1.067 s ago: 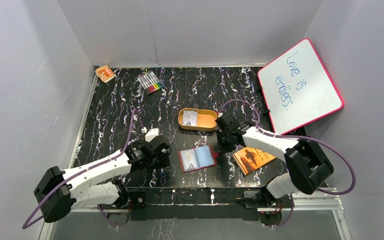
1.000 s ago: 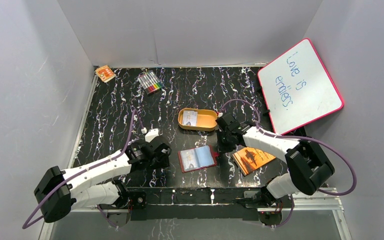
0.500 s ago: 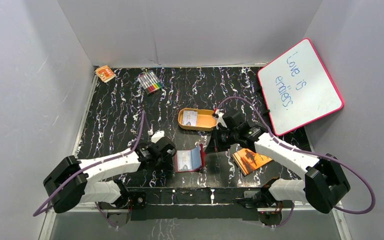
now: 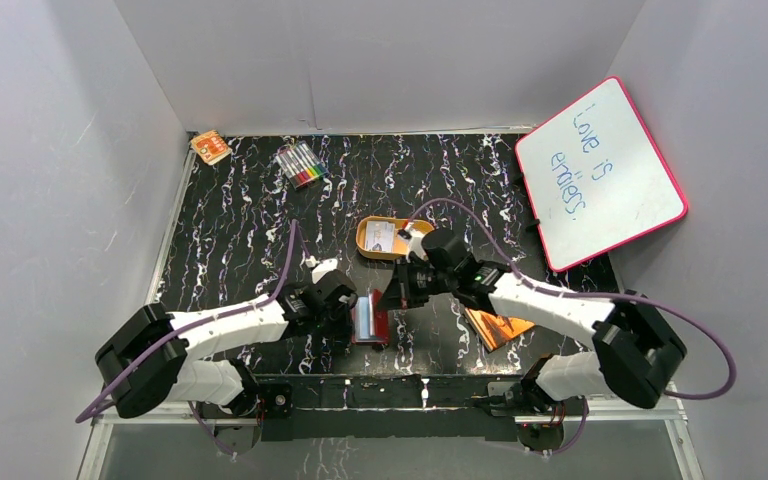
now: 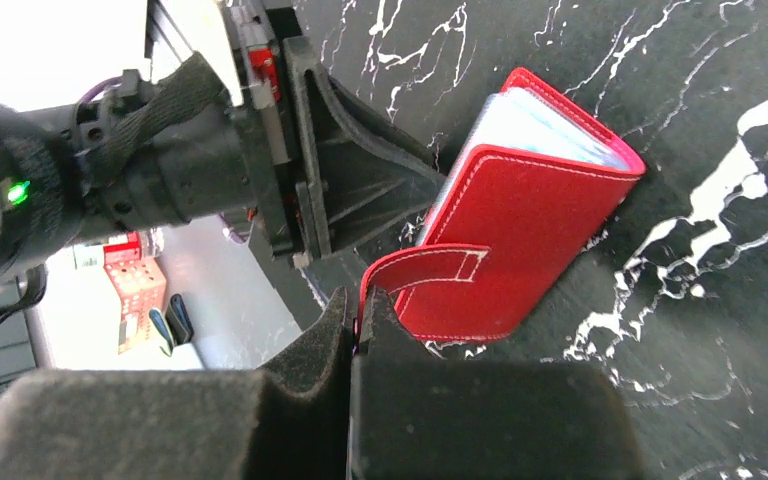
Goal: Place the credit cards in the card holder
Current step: Close the card holder at the center of the board.
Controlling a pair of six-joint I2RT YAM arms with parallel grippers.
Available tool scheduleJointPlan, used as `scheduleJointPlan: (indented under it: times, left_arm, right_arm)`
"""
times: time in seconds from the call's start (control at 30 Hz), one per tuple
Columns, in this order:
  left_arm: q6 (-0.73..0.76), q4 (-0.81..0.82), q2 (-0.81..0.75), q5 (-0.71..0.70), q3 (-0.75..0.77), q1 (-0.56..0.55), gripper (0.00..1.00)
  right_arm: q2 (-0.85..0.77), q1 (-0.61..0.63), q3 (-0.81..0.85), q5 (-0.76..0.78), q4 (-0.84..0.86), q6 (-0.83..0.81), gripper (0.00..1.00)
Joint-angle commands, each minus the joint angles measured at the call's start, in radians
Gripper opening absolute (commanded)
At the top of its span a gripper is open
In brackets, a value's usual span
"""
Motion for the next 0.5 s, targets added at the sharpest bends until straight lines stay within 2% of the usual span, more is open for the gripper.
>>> scheduleJointPlan:
  times: [0.0,0.37,0.4,0.47]
  left_arm:
    - [0.002,-0.055,-0.010,0.016,-0.039,-0.004,0.26]
    - [-0.054,-0.173,-0.225,-0.045,-0.104,-0.003,0.30]
    - [-0.057,-0.182,-0.238,-0.048,-0.105,-0.003,0.30]
    - [-0.063,-0.204,-0.261,-0.055,-0.102,-0.003,0.31]
  right_arm:
    - [0.082,0.052,0.059,0.075,0.132,0.071,0.00]
    - [0.303,0.116,0.150,0.106,0.104,0.091,0.00]
    - [0.320,0.122,0.167,0.096,0.096,0.089,0.04]
    - [0.341,0.128,0.192,0.078,0.075,0.082,0.25]
